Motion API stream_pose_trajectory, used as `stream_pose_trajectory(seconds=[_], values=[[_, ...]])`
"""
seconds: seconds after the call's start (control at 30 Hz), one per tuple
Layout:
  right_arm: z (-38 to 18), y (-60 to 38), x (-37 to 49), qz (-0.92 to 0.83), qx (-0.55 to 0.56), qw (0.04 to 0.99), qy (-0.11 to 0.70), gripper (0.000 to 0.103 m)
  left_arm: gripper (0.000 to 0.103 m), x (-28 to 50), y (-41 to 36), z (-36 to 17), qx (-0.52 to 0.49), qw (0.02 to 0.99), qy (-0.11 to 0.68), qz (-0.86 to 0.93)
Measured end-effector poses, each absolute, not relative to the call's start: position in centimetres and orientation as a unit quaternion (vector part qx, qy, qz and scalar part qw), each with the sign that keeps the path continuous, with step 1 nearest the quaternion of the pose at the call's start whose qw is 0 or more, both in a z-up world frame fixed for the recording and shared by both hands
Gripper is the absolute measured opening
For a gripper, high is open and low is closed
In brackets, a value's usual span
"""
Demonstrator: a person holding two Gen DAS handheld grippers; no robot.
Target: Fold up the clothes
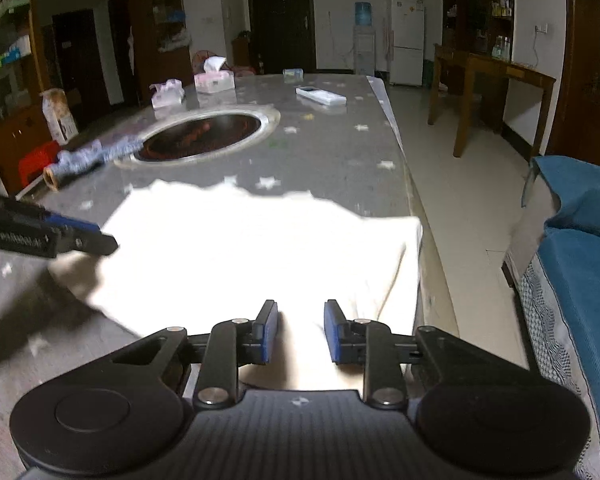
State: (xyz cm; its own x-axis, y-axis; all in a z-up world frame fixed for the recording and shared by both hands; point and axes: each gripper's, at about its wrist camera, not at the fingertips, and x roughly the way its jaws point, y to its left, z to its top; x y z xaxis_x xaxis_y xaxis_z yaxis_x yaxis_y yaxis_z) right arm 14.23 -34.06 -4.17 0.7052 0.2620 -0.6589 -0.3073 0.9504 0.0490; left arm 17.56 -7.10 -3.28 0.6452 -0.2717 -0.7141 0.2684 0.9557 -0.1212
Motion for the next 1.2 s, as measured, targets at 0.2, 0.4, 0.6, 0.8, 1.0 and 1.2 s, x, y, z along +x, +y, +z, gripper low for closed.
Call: stream_pose_trajectory(seconds=[0.2, 0.4, 0.6, 0.8, 1.0, 1.2], values=[[-3.6, -33.4, 13.7, 0.157, -0.036, 0.927, 0.34, 0.026, 0.054, 16.8, -6.9, -2.6, -0.006, 0.911, 0.388, -0.142], [-3.7, -32.6, 12.9, 0.156, -0.03, 0.927, 0.338, 0.042, 0.061, 15.7, -6.9, -2.3, -0.004, 0.912, 0.389, -0.132], [-3.6, -31.8, 11.8, 0.159, -0.022, 0.928, 0.337, 0.055, 0.073, 14.2, -6.7, -1.9, -0.004, 0.917, 0.378, -0.124], [-3.4, -30.7, 10.6, 0.159, -0.021, 0.929, 0.333, 0.069, 0.085, 12.3, -6.7, -1.5, 0.004, 0.923, 0.367, -0.12], [-3.4, -29.8, 9.4, 0.164, -0.02, 0.929, 0.332, 0.084, 0.095, 10.1, -6.8, -0.7, 0.022, 0.931, 0.345, -0.118], [-3.3, -28.9, 7.8, 0.172, -0.022, 0.929, 0.328, 0.101, 0.101, 8.2, -6.7, -0.4, 0.034, 0.937, 0.329, -0.112]])
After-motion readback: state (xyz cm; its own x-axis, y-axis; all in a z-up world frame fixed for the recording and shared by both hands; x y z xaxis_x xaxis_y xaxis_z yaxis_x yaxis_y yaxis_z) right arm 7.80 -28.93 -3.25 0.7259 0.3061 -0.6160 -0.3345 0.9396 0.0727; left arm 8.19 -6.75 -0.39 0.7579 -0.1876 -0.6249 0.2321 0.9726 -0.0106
